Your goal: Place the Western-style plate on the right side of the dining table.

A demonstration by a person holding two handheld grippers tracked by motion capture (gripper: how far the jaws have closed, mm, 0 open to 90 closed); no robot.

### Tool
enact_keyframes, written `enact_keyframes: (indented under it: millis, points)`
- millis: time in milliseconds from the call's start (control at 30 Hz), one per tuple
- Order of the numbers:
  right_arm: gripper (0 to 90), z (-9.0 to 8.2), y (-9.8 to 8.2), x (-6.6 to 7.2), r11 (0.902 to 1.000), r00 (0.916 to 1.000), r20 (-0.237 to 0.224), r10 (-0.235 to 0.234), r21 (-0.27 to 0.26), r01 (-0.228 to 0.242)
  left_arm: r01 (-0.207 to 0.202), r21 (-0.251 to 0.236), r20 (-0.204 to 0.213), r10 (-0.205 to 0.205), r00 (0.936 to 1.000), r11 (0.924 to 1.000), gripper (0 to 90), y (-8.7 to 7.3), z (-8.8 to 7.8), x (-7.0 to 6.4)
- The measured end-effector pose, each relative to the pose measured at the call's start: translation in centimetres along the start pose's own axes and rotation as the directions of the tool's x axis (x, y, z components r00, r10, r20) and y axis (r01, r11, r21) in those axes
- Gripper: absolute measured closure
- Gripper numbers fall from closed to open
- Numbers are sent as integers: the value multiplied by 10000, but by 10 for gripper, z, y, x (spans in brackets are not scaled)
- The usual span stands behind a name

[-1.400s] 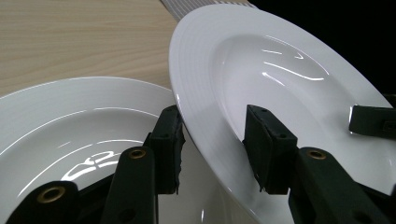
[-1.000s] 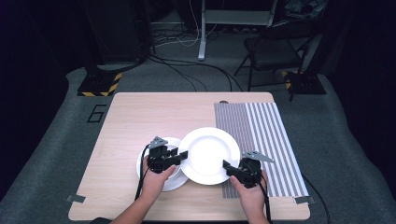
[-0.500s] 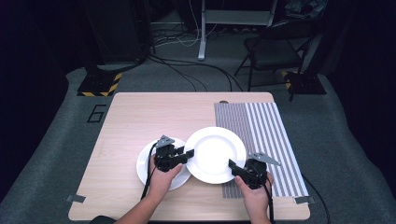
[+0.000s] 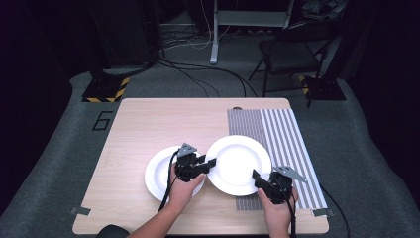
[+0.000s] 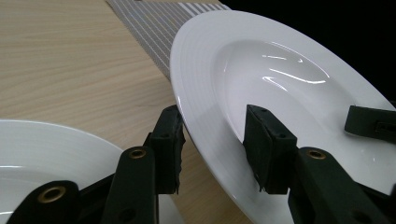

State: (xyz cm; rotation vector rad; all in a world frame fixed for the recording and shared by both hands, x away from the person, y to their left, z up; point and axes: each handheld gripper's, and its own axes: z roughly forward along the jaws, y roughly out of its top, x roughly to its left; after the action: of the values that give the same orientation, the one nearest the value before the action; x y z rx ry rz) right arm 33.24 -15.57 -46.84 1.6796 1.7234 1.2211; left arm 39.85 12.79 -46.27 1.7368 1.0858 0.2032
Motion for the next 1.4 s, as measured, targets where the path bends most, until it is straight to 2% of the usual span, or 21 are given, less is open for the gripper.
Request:
enact_keyframes:
  millis: [300, 600, 767, 1000, 1133, 1400]
  points:
    - [484, -7, -4, -11, 9994, 9984, 504, 272, -244, -260, 26, -15, 284, -25, 9996, 10000, 584, -1, 13, -10]
    - [484, -14, -7, -20, 9985, 9956, 809, 463, -337, -437, -47, -16, 469, 47, 9989, 10000, 588, 1, 25, -18]
    - [489, -18, -8, -23, 9983, 9936, 1067, 368, -487, -318, -79, 91, 567, 74, 9984, 9999, 588, 0, 30, -21]
    - [489, -20, -10, -27, 9975, 9916, 1161, 570, -475, -517, -127, 144, 658, 118, 9978, 9998, 588, 0, 35, -24]
    - [489, -21, -11, -29, 9977, 9922, 1154, 474, -540, -414, -167, 178, 696, 154, 9975, 9997, 589, 0, 37, -24]
    - [488, -23, -11, -33, 9968, 9908, 1213, 600, -599, -531, -197, 169, 793, 183, 9967, 9997, 592, 3, 42, -28]
